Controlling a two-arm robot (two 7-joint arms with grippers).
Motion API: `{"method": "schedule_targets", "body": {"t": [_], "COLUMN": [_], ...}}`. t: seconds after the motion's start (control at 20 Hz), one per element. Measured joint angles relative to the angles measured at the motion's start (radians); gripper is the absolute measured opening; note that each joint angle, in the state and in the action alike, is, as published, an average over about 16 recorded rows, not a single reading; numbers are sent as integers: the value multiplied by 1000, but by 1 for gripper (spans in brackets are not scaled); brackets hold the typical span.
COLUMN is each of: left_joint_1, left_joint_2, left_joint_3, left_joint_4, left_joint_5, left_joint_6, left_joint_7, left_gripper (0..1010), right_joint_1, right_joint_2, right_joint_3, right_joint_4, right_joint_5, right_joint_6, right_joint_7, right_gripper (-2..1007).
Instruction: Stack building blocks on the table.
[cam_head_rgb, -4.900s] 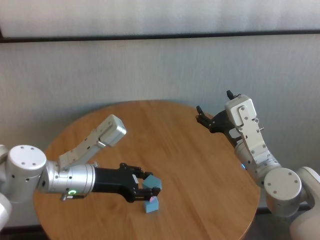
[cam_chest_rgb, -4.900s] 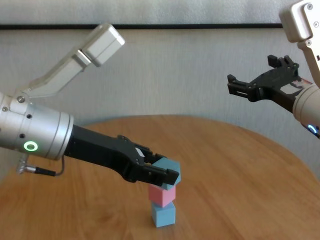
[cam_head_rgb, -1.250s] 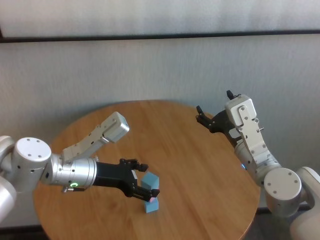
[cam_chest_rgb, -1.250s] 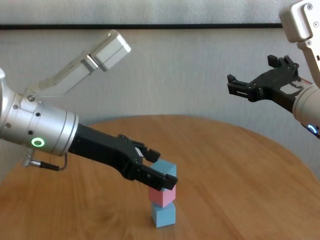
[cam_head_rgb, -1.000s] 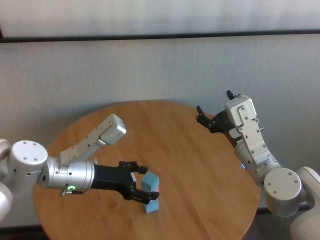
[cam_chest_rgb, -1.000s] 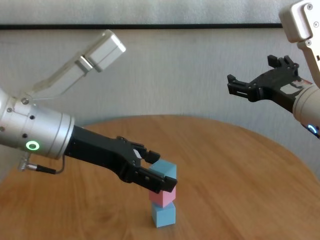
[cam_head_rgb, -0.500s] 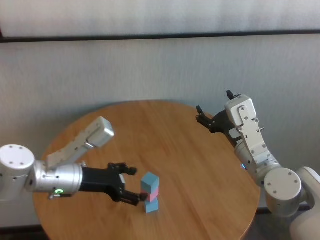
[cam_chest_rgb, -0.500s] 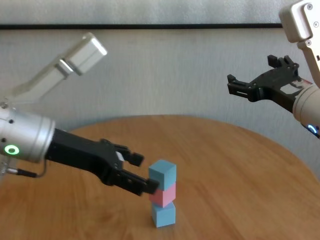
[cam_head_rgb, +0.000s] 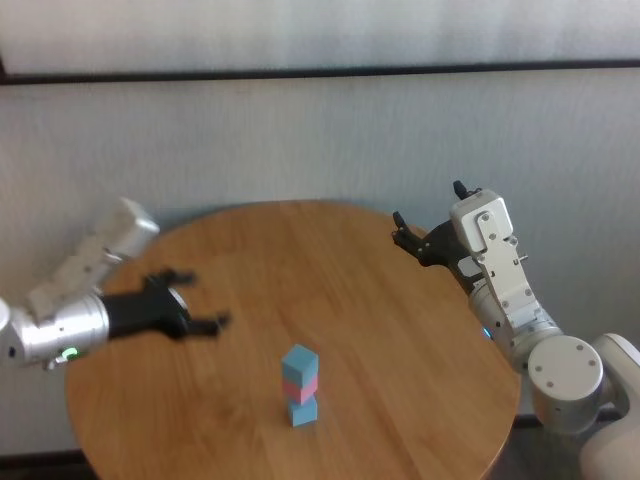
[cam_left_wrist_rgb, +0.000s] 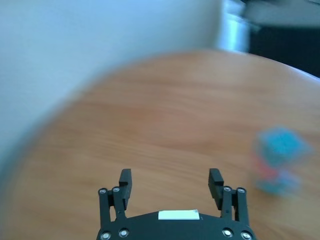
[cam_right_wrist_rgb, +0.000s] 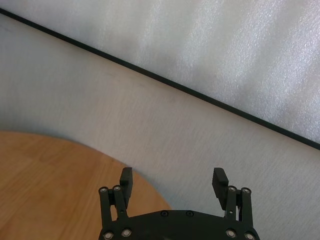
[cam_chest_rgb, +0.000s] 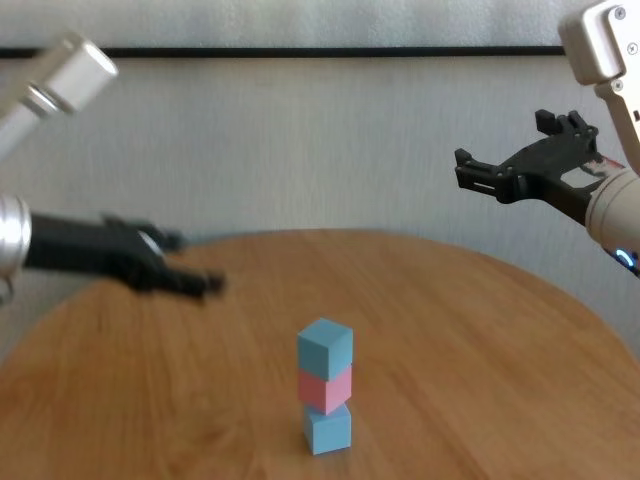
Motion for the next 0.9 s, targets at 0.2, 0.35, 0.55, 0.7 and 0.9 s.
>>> {"method": "schedule_targets", "body": {"t": [0.2, 0.35, 0.55, 0.7, 0.9], "left_joint_1": [65, 119, 181, 209, 227], "left_joint_2": [-7, -20, -45, -61, -76], "left_joint_3": [-75, -131, -191, -217, -235], "left_joint_4": [-47, -90, -140, -161, -176], "left_joint_5": [8, 16, 34, 47, 59], "left_joint_6": [-69, -121, -181, -206, -218], "left_joint_7": [161, 287, 421, 482, 527], "left_gripper": [1002, 1002, 1002, 1002, 1002], "right_joint_1": [0, 0, 0, 0, 0], "right_joint_2": [0, 0, 0, 0, 0], "right_joint_3": [0, 0, 0, 0, 0], "right_joint_4": [0, 0, 0, 0, 0], "right_joint_5": [0, 0, 0, 0, 0], "right_joint_6": [0, 0, 0, 0, 0], "right_joint_7": [0, 0, 0, 0, 0], "right_gripper": [1005, 1005, 1005, 1005, 1005]}}
